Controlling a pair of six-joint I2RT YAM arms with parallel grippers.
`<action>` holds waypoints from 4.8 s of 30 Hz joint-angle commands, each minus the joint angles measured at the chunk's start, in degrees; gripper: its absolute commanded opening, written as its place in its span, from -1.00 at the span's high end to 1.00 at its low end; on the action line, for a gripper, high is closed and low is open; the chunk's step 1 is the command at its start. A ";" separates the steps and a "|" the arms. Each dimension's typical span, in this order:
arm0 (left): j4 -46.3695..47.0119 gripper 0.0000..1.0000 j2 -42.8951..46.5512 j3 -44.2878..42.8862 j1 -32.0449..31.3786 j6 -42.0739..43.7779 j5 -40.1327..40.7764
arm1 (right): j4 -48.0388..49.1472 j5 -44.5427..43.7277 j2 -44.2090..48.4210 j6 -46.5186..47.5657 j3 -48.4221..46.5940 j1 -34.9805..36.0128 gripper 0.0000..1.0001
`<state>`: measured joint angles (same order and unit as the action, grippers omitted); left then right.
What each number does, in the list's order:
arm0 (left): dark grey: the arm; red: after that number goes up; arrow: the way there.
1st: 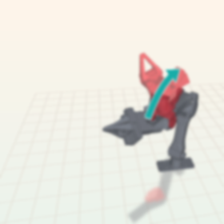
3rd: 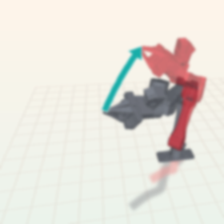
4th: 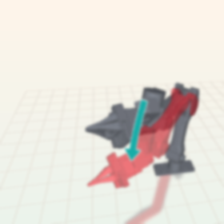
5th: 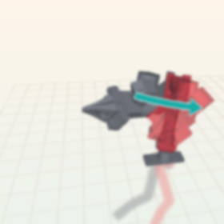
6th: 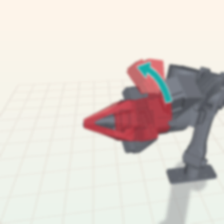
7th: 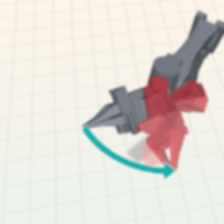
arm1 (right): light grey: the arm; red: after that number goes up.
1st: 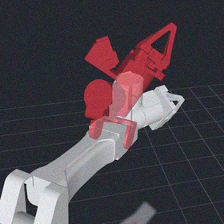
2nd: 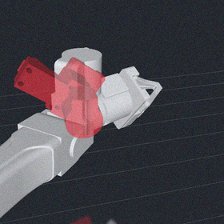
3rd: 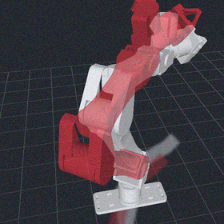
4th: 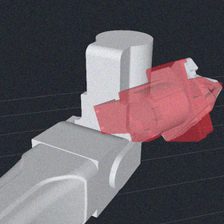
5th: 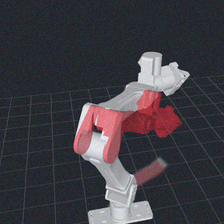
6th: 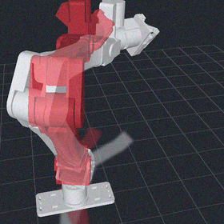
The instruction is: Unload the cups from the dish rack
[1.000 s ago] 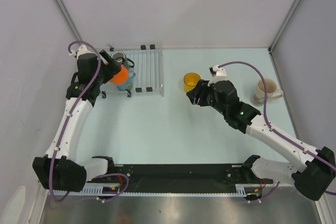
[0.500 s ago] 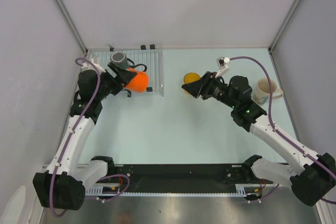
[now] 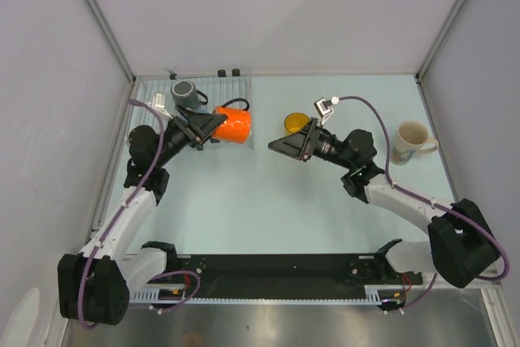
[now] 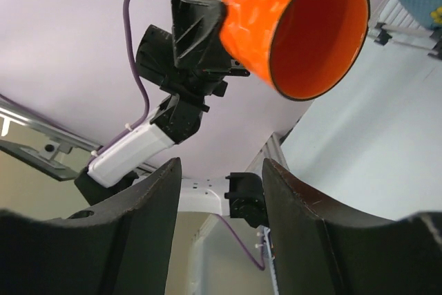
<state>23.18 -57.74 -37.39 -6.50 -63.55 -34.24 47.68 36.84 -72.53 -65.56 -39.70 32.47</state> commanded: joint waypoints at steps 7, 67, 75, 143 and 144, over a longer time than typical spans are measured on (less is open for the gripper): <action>18.74 0.99 -0.18 0.47 -5.80 -4.74 -3.03 | 5.49 1.22 -1.38 0.61 -4.06 2.25 -0.13; -17.36 -0.96 -0.01 -8.05 -9.05 15.30 11.99 | -84.99 -36.90 7.50 39.89 -28.67 8.12 1.00; -31.17 -0.77 0.60 -8.76 -11.95 20.13 21.23 | -93.56 -55.56 1.00 30.41 -25.08 12.97 1.00; -36.54 -0.72 -0.63 -5.42 -16.00 18.55 22.90 | -95.93 -50.37 -37.69 32.25 -56.00 7.70 0.14; -36.63 -0.72 -0.45 -5.50 -16.00 18.72 23.16 | -96.54 -50.72 -37.07 32.16 -56.53 7.78 0.13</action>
<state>-14.52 -58.96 -42.39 -22.02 -45.50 -10.90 -46.57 -9.96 -115.11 -33.93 -91.70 39.75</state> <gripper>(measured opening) 0.854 0.424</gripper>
